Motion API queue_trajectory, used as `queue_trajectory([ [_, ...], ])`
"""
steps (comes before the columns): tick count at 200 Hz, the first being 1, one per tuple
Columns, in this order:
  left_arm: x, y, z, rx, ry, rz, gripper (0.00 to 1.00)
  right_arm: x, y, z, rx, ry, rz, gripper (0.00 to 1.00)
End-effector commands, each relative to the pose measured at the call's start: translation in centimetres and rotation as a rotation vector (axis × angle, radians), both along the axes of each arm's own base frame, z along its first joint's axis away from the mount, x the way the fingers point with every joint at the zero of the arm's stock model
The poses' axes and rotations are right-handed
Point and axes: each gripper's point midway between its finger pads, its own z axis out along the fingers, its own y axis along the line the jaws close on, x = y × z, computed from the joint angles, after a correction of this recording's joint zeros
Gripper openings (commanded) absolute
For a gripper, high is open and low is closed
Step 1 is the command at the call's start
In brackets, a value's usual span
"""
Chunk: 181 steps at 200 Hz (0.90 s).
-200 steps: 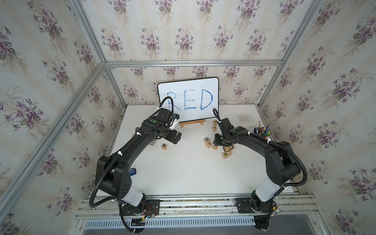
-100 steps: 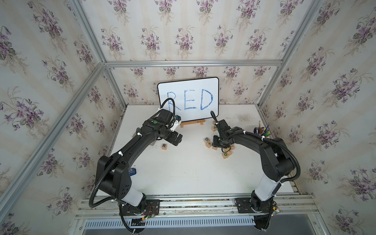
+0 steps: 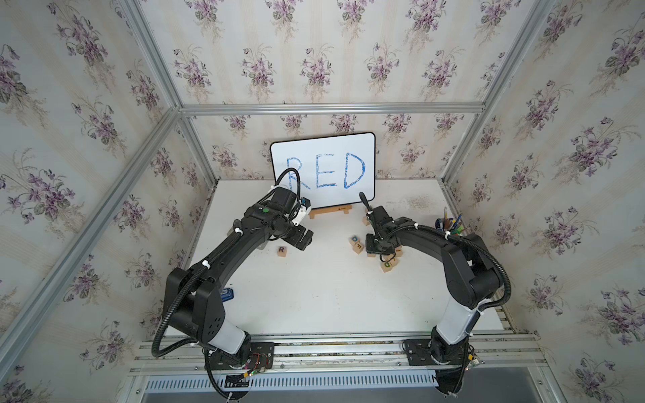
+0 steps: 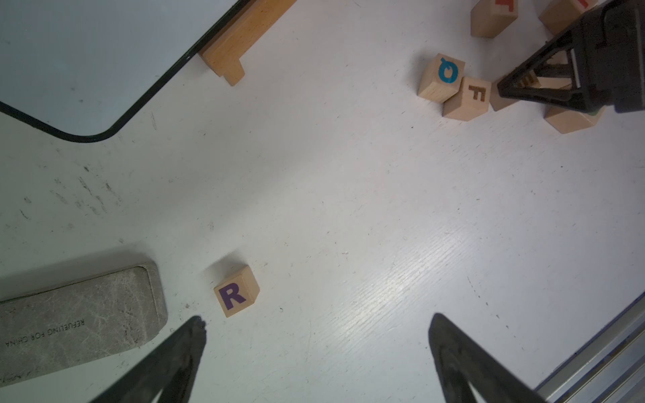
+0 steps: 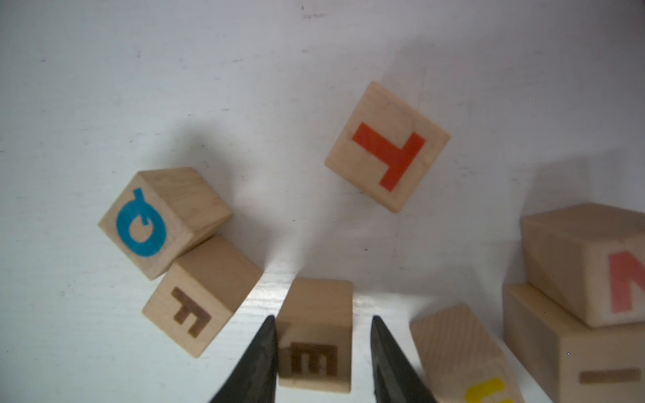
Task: Assemble the uppercase word "red" with letter blocks
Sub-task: Pick up the letter block from the center of the board.
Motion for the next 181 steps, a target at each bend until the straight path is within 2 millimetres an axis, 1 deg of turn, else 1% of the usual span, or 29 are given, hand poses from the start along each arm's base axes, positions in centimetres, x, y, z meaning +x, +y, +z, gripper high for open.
queue_trajectory([
  [1, -0.3, -0.1, 0.1, -0.01, 0.002, -0.012, 0.99, 0.0, -0.3, -0.3, -0.022, 0.013, -0.004, 0.37],
  [26, -0.3, 0.0, 0.2, -0.002, -0.005, -0.022, 0.99, 0.4, -0.1, -0.6, -0.03, 0.021, 0.008, 0.34],
  [42, -0.3, 0.1, 0.4, 0.006, -0.017, -0.032, 0.99, 0.4, 0.0, -0.7, -0.03, 0.024, 0.013, 0.3],
  [82, -0.5, 0.1, 1.0, 0.019, -0.032, -0.066, 0.99, 0.3, -0.2, -1.3, -0.047, 0.036, 0.024, 0.29],
  [98, -0.7, 0.1, 1.1, 0.02, -0.033, -0.079, 0.99, 0.3, -0.2, -1.5, -0.051, 0.04, 0.028, 0.29],
  [145, -1.1, 0.2, 1.7, 0.021, -0.04, -0.101, 0.99, 0.1, -0.5, -1.7, -0.065, 0.042, 0.037, 0.37],
  [170, -1.2, 0.3, 2.0, 0.021, -0.05, -0.099, 0.99, 0.2, -0.5, -1.6, -0.068, 0.039, 0.041, 0.36],
  [181, -1.2, 0.3, 2.2, 0.021, -0.053, -0.098, 0.99, 0.2, -0.5, -1.6, -0.069, 0.037, 0.042, 0.33],
])
